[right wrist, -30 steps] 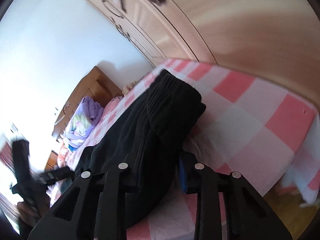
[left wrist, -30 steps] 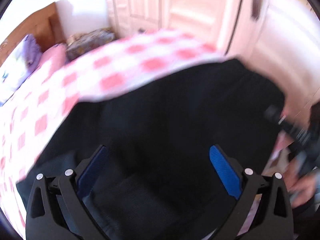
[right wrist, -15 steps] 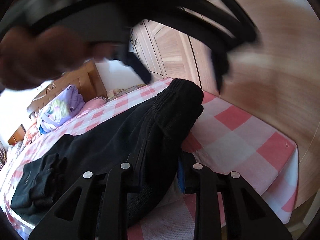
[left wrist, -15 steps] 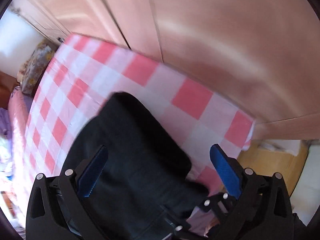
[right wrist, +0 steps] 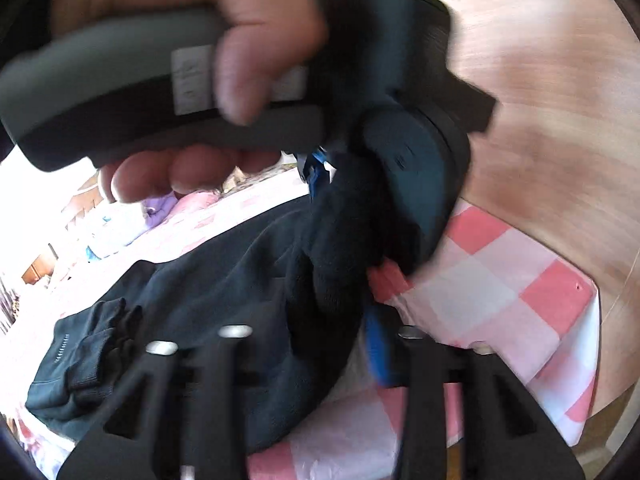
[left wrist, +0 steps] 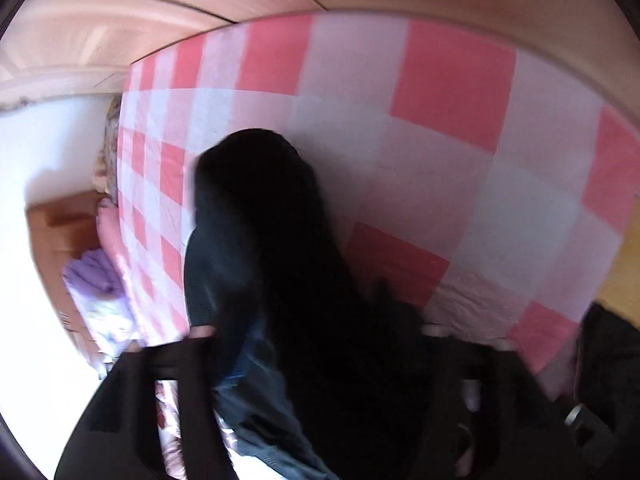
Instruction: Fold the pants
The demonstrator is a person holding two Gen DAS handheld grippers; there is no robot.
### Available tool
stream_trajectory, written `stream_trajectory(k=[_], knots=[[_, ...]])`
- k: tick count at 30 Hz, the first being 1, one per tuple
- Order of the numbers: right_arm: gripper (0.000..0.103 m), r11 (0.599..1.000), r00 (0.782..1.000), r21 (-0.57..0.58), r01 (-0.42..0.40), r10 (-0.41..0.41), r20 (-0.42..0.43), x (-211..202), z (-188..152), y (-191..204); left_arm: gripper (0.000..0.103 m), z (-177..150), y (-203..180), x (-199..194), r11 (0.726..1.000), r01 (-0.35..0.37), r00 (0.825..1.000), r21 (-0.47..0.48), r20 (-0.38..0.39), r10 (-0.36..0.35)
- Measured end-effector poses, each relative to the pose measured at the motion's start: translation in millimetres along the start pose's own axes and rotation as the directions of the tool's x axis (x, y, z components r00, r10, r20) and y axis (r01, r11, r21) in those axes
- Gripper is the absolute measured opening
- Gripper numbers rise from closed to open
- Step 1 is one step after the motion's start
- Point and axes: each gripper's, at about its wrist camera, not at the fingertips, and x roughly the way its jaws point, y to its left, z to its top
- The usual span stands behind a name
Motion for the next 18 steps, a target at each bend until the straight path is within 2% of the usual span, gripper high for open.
stream_trajectory(k=[1, 3, 5, 8, 11, 12, 14, 16, 17, 18], knots=[[0.098, 1.000, 1.000, 0.003, -0.005, 0.005, 0.006, -4.7, -2.0, -1.4, 0.036, -3.2, 5.6, -4.2, 1.000, 0.018, 1.000, -0.014, 0.021, -0.018], [0.099, 1.000, 1.000, 0.014, -0.018, 0.017, 0.015, -11.3, -7.9, -0.5, 0.033, -18.6, 21.4, -15.7, 0.997, 0.050, 0.996, -0.056, 0.078, -0.045], [0.099, 0.997, 0.997, 0.039, -0.062, 0.064, -0.034, -10.9, -14.5, -0.2, 0.028, -35.1, 36.4, -29.6, 0.992, 0.082, 0.988, -0.094, 0.139, -0.069], [0.099, 0.991, 0.987, 0.052, -0.122, 0.127, -0.102, -5.2, -25.4, 14.0, 0.027, -79.0, 71.9, -61.4, 0.973, 0.169, 0.957, -0.156, 0.262, -0.125], [0.099, 0.980, 0.967, -0.003, -0.200, 0.197, -0.163, 2.9, -32.9, 49.0, 0.026, -120.7, 103.4, -87.9, 0.949, 0.235, 0.921, -0.210, 0.361, -0.148], [0.099, 0.976, 0.967, -0.069, -0.208, 0.194, -0.165, 4.1, -36.2, 67.8, 0.026, -138.3, 113.3, -96.9, 0.938, 0.259, 0.907, -0.229, 0.392, -0.154], [0.099, 0.959, 0.979, -0.227, -0.169, 0.137, -0.150, 6.6, -43.7, 100.2, 0.025, -188.1, 136.8, -118.3, 0.903, 0.329, 0.862, -0.276, 0.479, -0.168], [0.098, 0.930, 0.989, -0.353, -0.102, 0.056, -0.137, 10.5, -50.6, 123.6, 0.025, -247.6, 161.8, -127.6, 0.853, 0.402, 0.811, -0.332, 0.561, -0.164], [0.098, 0.923, 0.992, -0.375, -0.081, 0.036, -0.124, 9.1, -52.1, 127.1, 0.024, -274.0, 173.7, -129.1, 0.828, 0.432, 0.790, -0.358, 0.593, -0.157], [0.098, 0.922, 0.994, -0.380, -0.073, 0.035, -0.107, 5.0, -52.0, 127.9, 0.024, -308.8, 185.6, -124.9, 0.790, 0.473, 0.765, -0.391, 0.626, -0.148]])
